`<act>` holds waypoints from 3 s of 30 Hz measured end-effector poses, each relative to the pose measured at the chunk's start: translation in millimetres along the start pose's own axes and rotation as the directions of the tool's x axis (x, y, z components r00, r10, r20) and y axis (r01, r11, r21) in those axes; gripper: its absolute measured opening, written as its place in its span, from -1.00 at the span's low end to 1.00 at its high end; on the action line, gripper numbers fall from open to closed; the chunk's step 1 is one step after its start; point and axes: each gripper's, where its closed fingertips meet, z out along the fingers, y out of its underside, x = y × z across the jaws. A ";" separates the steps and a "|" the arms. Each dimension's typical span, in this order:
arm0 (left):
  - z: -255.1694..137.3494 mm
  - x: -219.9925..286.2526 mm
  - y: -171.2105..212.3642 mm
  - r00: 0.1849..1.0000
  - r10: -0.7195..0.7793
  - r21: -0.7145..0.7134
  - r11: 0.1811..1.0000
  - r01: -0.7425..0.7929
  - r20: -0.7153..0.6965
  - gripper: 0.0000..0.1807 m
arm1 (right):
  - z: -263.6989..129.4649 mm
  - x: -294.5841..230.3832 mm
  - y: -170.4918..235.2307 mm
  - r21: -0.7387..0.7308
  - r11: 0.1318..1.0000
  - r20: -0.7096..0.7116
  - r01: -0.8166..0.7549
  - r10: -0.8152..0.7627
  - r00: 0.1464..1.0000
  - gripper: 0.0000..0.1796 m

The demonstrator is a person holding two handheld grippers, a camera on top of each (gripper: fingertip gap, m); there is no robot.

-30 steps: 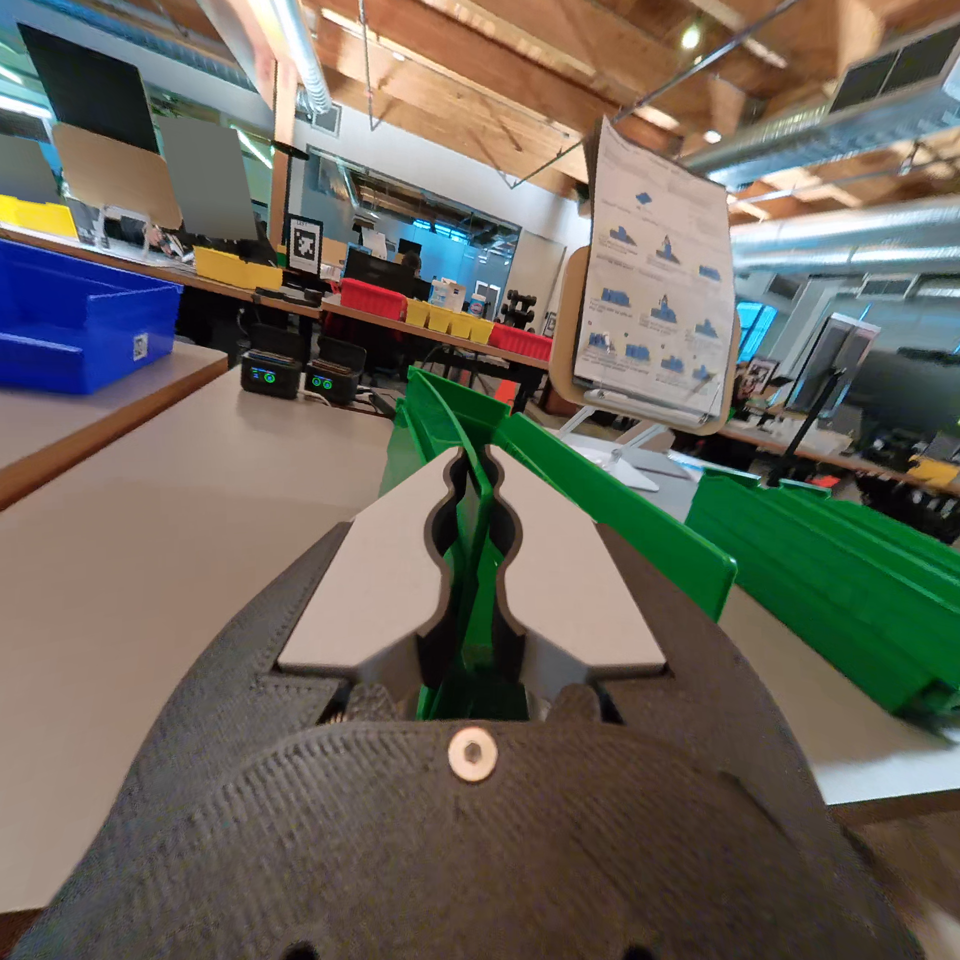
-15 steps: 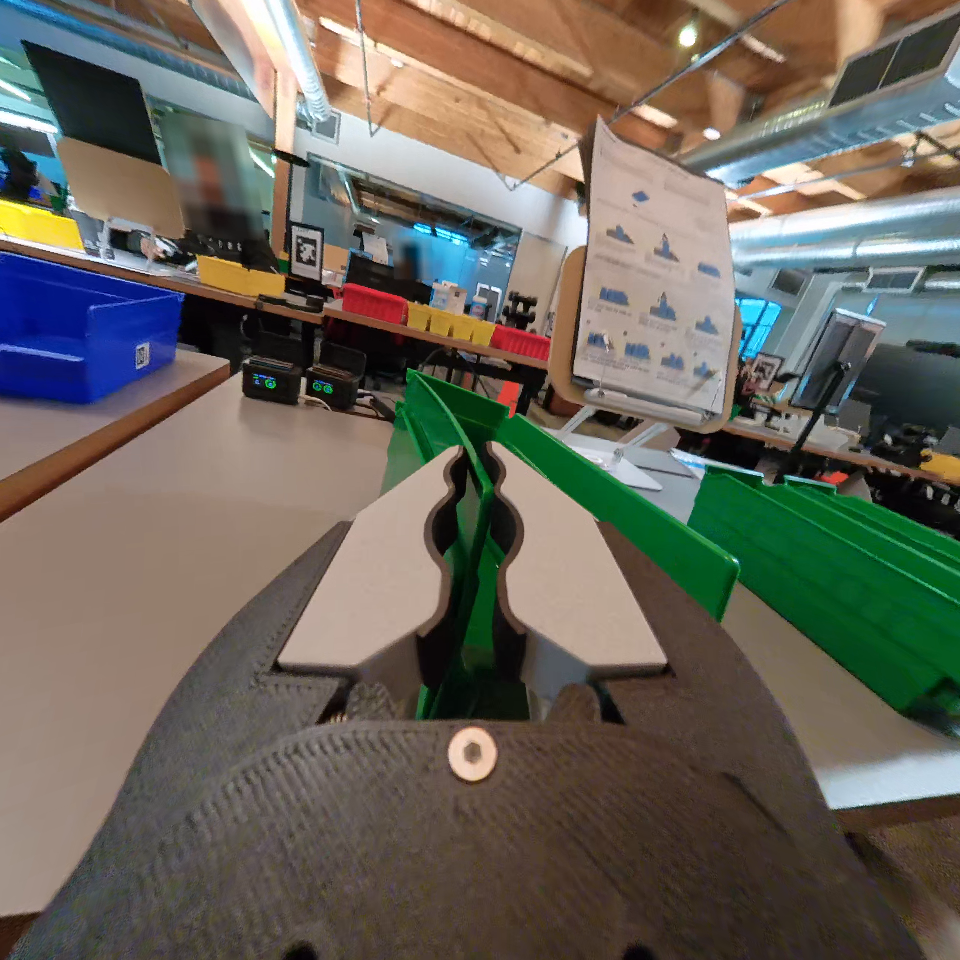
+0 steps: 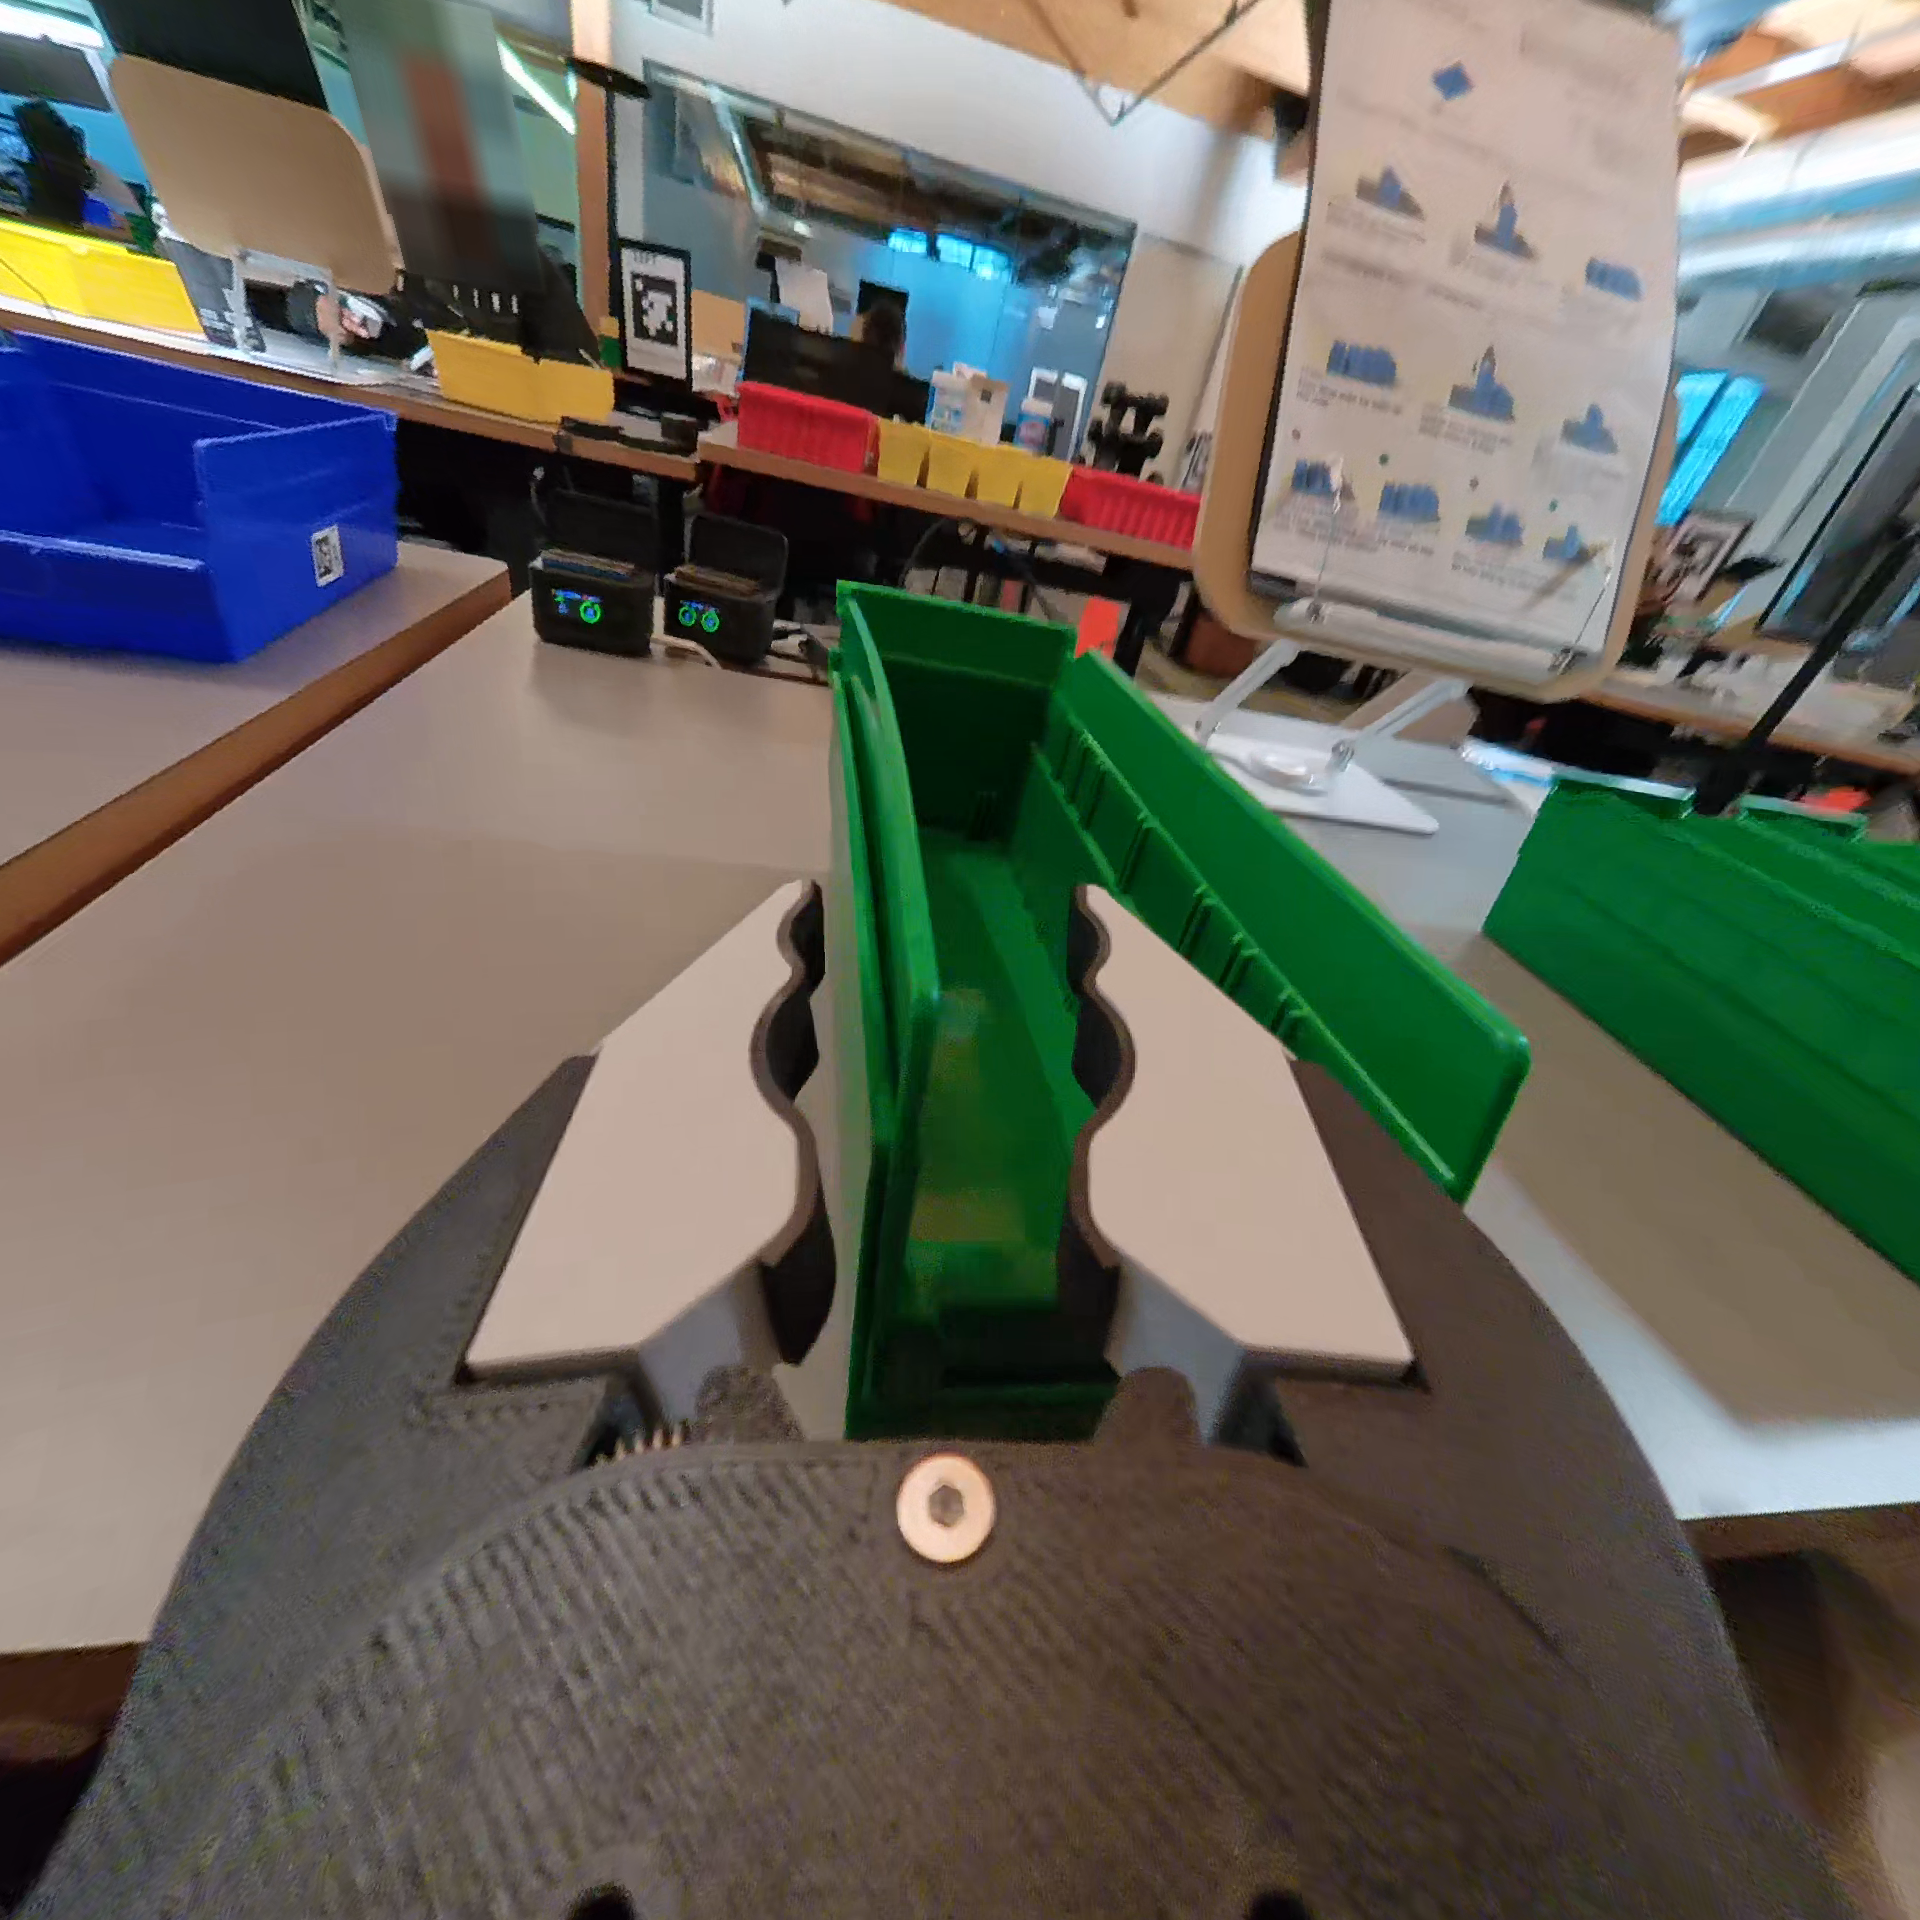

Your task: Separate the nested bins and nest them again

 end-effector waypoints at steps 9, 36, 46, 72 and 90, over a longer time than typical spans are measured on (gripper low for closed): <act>-1.0 -8.2 -1.8 0.991 0.086 -0.022 0.996 -0.084 0.100 -1.00 | 0.3 -1.9 1.3 -0.006 1.000 0.005 0.011 -0.011 1.000 -0.70; -11.9 14.5 -28.8 1.000 -0.027 0.150 0.988 0.029 -0.016 -1.00 | 9.2 -32.4 1.3 -0.001 0.999 0.077 0.048 -0.048 0.996 -0.67; -9.2 21.1 -25.5 0.997 -0.072 0.150 0.986 0.075 -0.020 -1.00 | 99.4 -157.0 -61.3 0.003 0.959 0.443 -0.283 0.253 0.860 -0.54; -28.6 21.0 -52.1 0.995 -0.099 0.270 0.958 0.100 -0.019 -1.00 | 145.6 -166.6 -20.6 -0.229 0.972 0.318 0.056 0.020 0.948 -0.64; -35.1 16.0 -62.7 0.982 -0.185 0.311 0.933 0.182 -0.018 -1.00 | 114.6 -214.3 -40.3 0.030 0.997 0.462 0.074 -0.080 0.883 -0.48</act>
